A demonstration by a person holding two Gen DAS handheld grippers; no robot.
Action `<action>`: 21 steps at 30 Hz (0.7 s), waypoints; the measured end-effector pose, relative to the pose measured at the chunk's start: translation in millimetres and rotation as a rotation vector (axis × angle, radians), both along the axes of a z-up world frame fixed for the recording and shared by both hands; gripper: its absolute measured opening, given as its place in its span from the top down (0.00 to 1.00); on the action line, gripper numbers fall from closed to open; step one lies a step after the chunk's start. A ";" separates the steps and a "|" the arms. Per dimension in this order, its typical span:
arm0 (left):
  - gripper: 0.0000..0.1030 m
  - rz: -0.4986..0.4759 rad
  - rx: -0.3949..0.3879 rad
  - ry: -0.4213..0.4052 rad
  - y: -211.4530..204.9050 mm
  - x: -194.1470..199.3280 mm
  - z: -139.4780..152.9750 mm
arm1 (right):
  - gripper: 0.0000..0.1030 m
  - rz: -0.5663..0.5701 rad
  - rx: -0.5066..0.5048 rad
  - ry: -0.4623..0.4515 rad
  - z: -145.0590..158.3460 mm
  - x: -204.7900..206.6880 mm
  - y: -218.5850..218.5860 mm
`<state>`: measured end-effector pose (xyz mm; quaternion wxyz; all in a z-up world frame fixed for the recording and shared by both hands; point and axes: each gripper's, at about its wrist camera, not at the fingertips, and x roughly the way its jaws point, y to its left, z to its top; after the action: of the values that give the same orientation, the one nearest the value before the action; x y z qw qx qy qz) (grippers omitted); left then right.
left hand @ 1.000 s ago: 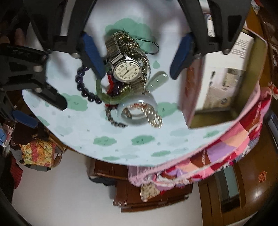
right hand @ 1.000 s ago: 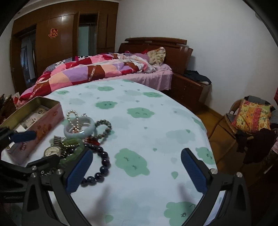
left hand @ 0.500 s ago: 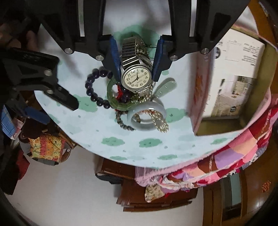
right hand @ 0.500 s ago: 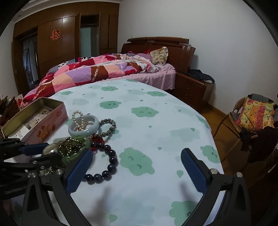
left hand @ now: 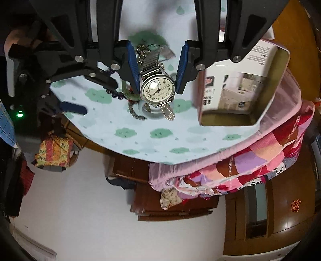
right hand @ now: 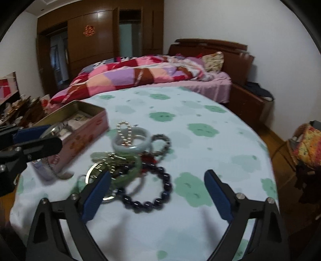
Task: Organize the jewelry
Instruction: 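Carry the wristwatch into the tin with the left gripper while the right gripper grasps the green jade bangle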
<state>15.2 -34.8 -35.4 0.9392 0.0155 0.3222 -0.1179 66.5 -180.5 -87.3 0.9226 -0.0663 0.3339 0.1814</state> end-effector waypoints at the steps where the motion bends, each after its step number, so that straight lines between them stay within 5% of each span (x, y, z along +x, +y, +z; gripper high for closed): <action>1: 0.65 0.004 -0.003 -0.004 1.6 -0.3 1.6 | 0.16 0.014 0.004 0.015 -0.6 3.8 3.5; 6: 0.65 0.024 -0.015 -0.010 10.3 1.1 2.5 | 0.28 0.051 0.007 0.102 -10.4 20.7 17.8; 8: 0.65 0.024 -0.019 -0.005 11.0 2.3 0.9 | 0.41 0.066 0.006 0.158 -18.9 28.2 22.4; 12: 0.65 0.023 -0.021 -0.001 12.1 2.6 0.5 | 0.89 0.086 0.068 0.219 -21.7 29.9 18.7; 21: 0.65 0.027 -0.026 -0.012 17.6 -0.3 5.0 | 0.89 0.060 0.139 0.161 5.7 20.6 -1.3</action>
<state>14.9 -17.2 -30.4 0.9427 -0.0001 0.3152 -0.1093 87.1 -181.8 -81.6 0.8894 0.0025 0.3913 0.2363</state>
